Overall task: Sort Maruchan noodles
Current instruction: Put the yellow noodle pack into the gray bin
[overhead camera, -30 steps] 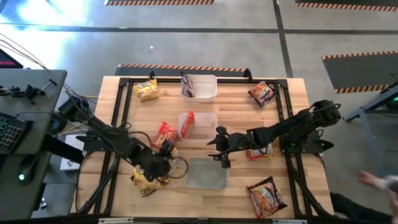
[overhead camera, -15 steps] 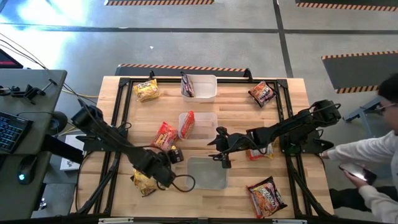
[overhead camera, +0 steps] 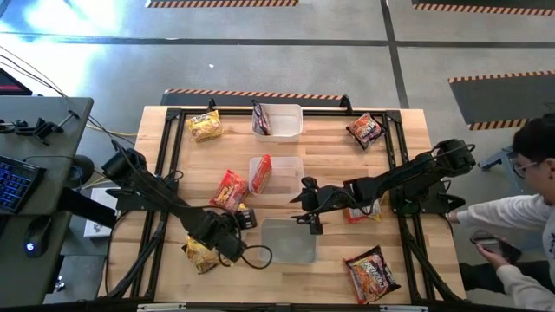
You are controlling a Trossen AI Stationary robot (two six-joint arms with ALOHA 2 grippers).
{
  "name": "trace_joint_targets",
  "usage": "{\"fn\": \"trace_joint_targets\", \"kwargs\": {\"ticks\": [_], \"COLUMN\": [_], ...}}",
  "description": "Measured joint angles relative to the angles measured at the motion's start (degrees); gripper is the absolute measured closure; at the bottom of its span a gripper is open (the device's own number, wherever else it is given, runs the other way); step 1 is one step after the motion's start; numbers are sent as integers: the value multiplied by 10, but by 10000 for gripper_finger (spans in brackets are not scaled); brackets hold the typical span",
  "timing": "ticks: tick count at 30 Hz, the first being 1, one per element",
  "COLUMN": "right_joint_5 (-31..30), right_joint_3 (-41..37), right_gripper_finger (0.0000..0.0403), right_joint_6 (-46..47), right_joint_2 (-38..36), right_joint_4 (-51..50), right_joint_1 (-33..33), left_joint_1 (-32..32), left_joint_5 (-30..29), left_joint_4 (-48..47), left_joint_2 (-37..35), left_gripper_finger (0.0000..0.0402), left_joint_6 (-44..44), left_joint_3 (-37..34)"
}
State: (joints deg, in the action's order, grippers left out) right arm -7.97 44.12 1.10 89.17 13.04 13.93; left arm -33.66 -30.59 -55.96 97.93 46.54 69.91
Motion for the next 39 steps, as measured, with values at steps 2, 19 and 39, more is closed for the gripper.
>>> {"fn": "trace_joint_targets", "kwargs": {"ticks": [2,19,39], "right_joint_5": [0,-24,-141], "right_joint_3": [0,0,0], "right_gripper_finger": [183,183,129], "right_joint_6": [0,-31,64], "right_joint_2": [0,-81,-3], "right_joint_4": [0,-71,159], "right_joint_1": [0,4,83], "left_joint_1": [-2,-4,96], "left_joint_5": [1,22,108], "left_joint_4": [0,-69,18], "left_joint_2": [0,-69,-149], "left_gripper_finger": [335,401,401], "left_joint_6": [-4,-392,-855], "left_joint_3": [0,21,67]}}
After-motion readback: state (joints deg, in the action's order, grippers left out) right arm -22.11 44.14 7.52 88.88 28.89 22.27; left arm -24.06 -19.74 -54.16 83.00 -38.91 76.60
